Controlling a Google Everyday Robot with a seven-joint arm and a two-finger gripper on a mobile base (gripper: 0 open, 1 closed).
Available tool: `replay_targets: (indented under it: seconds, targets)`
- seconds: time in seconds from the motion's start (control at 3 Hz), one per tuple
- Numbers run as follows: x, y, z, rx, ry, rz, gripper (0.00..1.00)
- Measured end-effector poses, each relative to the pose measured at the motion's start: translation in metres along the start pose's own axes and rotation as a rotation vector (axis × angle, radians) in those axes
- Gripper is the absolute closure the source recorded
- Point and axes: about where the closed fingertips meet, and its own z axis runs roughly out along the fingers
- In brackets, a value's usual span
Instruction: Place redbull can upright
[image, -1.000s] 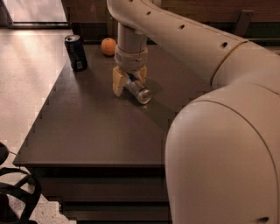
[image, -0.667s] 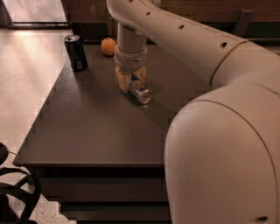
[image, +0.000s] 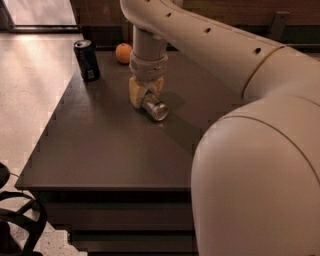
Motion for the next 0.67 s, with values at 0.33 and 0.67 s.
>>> replay_targets:
  seconds: [0.33, 0.67]
  targets:
    - [0.008, -0.003, -0.016, 0.003, -0.061, -0.033, 1.0]
    - [0.024, -0.014, -0.049, -0.023, -0.219, -0.086, 1.0]
